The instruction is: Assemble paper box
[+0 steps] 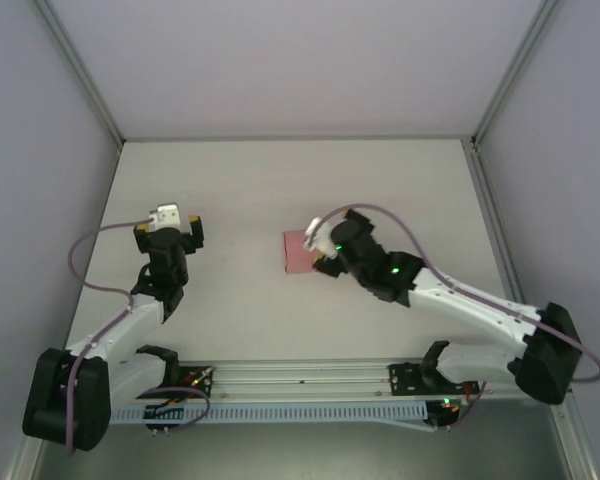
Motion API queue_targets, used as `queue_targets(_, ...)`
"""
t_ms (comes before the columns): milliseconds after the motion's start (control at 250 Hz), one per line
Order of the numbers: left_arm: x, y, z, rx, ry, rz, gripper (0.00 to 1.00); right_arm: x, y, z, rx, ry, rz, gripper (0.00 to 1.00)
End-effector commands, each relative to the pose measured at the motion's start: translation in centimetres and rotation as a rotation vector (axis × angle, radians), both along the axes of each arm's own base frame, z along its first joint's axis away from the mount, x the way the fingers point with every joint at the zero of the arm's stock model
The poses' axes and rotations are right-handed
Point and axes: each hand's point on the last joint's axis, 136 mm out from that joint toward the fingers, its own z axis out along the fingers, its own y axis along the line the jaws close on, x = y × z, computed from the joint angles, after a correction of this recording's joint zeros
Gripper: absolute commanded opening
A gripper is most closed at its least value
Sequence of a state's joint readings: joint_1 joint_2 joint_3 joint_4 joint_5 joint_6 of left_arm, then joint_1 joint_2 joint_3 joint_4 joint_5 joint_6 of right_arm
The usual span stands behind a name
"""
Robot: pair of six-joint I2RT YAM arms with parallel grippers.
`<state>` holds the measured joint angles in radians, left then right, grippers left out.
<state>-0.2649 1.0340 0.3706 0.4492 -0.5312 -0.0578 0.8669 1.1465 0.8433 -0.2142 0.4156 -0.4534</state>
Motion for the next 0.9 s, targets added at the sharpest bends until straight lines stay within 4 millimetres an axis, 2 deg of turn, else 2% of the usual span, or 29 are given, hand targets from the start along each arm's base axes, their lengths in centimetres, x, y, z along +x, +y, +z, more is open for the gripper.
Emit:
queue_targets(0,0.7,0.2,1.9,0.016,-0.125,-0.03,1.0,3.4,-7.2,1.6,0.332,-0.079,-0.343,1.0)
queue_targets(44,0.7,0.4,1.5,0.002,-0.142,-0.041,1.0,4.3,-11.3,1.7,0.438,-0.142,-0.498,1.0)
queue_targets(88,0.8,0.6,0.9,-0.008,-0.146,-0.056,1.0,4.6,-14.5,1.5,0.532,-0.19,-0.606,1.0)
queue_targets(188,0.7,1.7,-0.9,0.003,-0.154,-0.038,1.0,4.6,-19.5,-0.2,0.694,-0.268,-0.733,1.0)
queue_targets(260,0.6,2.2,-2.2,-0.022,-0.166,-0.042,1.0,4.5,-21.0,-1.9,0.727,-0.317,-0.725,1.0)
queue_targets(335,1.1,2.0,-1.6,-0.009,-0.205,-0.073,1.0,4.3,-22.5,-3.6,0.727,-0.377,-0.75,1.0)
queue_targets(403,1.6,2.2,-2.1,-0.005,-0.217,-0.079,1.0,4.3,-24.3,-5.1,0.725,-0.411,-0.829,1.0)
queue_targets(459,1.6,2.6,-4.4,-0.029,-0.187,-0.084,1.0,4.9,-25.3,-6.7,0.725,-0.398,-0.87,1.0)
queue_targets(479,2.0,2.7,-4.1,-0.014,-0.213,-0.084,1.0,5.3,-25.7,-6.6,0.738,-0.416,-0.883,1.0)
queue_targets(499,2.1,2.6,-4.3,-0.014,-0.203,-0.095,1.0,5.7,-25.5,-6.8,0.726,-0.415,-0.871,1.0)
queue_targets(519,2.0,2.1,-5.4,-0.027,-0.143,-0.12,1.0,6.2,-25.3,-7.2,0.715,-0.404,-0.857,1.0)
queue_targets(587,3.4,2.1,-5.1,-0.033,-0.12,-0.126,1.0,8.7,-24.5,-10.0,0.678,-0.29,-0.829,1.0)
queue_targets(635,3.9,2.2,-5.4,-0.028,-0.1,-0.115,1.0,10.8,-23.8,-10.5,0.697,-0.259,-0.781,1.0)
queue_targets(695,4.0,2.0,-5.3,-0.023,-0.103,-0.129,1.0,10.7,-24.4,-11.4,0.746,-0.094,-0.781,1.0)
queue_targets(775,4.0,1.9,-5.3,-0.027,-0.1,-0.132,1.0,10.9,-23.7,-10.8,0.756,-0.171,-0.706,1.0)
queue_targets(894,4.1,1.9,-5.3,-0.025,-0.101,-0.132,1.0,11.0,-23.5,-11.2,0.733,-0.113,-0.722,1.0)
